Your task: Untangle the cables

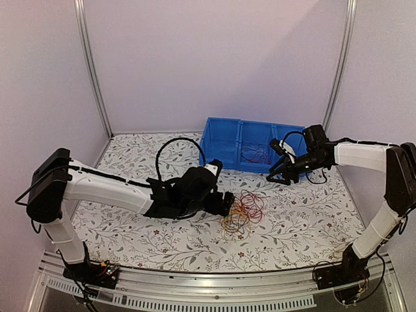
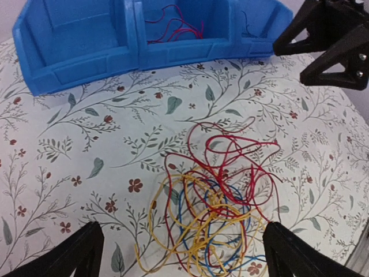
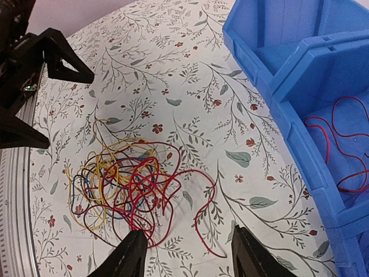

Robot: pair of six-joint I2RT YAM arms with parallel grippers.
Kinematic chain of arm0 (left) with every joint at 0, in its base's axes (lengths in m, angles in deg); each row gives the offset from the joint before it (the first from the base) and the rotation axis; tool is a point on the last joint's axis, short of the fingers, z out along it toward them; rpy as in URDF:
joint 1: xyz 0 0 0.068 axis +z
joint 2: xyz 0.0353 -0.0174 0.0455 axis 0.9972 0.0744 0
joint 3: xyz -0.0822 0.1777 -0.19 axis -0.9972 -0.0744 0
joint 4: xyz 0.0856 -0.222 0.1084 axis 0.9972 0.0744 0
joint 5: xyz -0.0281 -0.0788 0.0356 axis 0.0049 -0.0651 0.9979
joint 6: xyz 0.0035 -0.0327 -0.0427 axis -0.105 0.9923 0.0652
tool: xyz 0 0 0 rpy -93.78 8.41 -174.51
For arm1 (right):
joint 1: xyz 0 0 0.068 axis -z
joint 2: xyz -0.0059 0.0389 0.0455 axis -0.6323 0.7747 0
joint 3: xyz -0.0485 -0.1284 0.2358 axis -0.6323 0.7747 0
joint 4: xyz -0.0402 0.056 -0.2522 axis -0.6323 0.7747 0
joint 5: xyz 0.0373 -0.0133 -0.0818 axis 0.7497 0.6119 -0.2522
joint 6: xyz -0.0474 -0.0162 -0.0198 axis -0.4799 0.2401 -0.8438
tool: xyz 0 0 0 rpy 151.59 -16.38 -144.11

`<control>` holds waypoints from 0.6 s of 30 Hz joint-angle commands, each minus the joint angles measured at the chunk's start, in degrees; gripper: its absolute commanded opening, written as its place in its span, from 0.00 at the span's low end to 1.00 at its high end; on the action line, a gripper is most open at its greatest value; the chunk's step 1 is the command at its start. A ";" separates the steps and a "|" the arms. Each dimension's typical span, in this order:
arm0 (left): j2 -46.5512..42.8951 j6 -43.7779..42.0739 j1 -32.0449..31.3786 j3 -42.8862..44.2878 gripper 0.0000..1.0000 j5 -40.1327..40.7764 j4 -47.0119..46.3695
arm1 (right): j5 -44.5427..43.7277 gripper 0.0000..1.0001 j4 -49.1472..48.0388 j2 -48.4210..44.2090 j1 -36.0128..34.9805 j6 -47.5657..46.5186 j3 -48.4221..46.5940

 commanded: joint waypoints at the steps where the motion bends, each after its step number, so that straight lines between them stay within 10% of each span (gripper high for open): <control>1: 3.71 -4.66 -0.41 8.73 1.00 -10.30 10.42 | -4.15 0.53 1.28 2.06 -0.35 -5.80 -0.12; 12: -11.10 -14.22 -1.44 -9.99 1.00 -9.53 -18.57 | -15.47 0.45 -0.88 7.03 -2.91 -10.41 -0.02; 18: -8.75 9.09 2.04 -4.92 1.00 13.29 6.76 | -18.66 0.48 1.00 11.62 -6.52 -13.15 -1.27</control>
